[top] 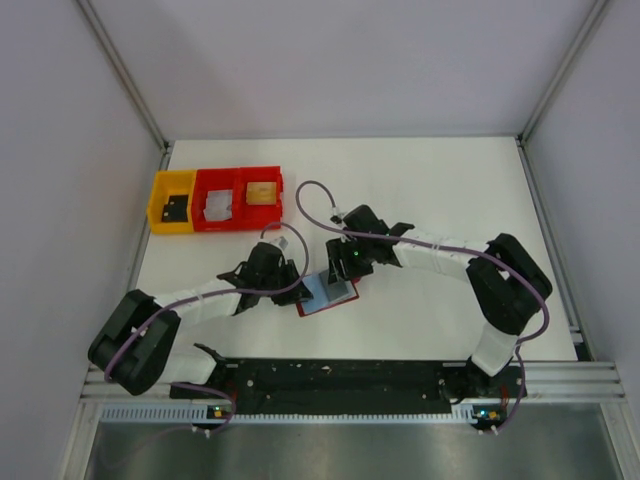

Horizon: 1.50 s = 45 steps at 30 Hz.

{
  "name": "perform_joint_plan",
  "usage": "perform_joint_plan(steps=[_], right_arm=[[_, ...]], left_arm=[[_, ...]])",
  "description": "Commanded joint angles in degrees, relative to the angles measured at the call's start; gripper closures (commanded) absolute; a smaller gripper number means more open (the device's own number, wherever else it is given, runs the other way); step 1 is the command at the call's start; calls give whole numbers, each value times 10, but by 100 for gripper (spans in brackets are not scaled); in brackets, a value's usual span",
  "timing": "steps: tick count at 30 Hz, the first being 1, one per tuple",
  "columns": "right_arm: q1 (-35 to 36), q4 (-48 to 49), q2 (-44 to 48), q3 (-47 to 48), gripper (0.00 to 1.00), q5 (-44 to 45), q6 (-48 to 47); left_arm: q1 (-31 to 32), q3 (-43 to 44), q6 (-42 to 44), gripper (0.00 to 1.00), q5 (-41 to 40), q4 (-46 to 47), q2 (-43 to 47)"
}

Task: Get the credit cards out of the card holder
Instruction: Remove the credit card from the card holder.

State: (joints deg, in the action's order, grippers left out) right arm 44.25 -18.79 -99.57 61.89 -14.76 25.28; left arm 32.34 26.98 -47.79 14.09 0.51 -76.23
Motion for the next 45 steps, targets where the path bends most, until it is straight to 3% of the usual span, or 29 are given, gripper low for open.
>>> perform_joint_plan(steps=[1, 11, 15, 21, 28, 30, 39, 45], right_arm=[[10, -7, 29, 39, 44, -16, -5], [24, 53, 38, 51, 52, -187, -18], [24, 41, 30, 40, 61, -107, -11], [23, 11, 27, 24, 64, -7, -11], [23, 8, 26, 27, 64, 8, -18], [24, 6, 26, 32, 61, -3, -23], [54, 12, 16, 54, 22, 9, -24], [80, 29, 22, 37, 20, 27, -45]], left_arm=[[4, -2, 21, 73, -24, -48, -17], [5, -6, 18, 73, -21, -42, -14], [5, -8, 16, 73, -21, -41, -11], [6, -11, 15, 73, -21, -39, -8], [6, -11, 14, 73, -20, -38, -7], [5, -12, 13, 73, -20, -38, -6], [5, -13, 12, 73, -21, -36, -4], [6, -11, 11, 74, -20, -37, -4]])
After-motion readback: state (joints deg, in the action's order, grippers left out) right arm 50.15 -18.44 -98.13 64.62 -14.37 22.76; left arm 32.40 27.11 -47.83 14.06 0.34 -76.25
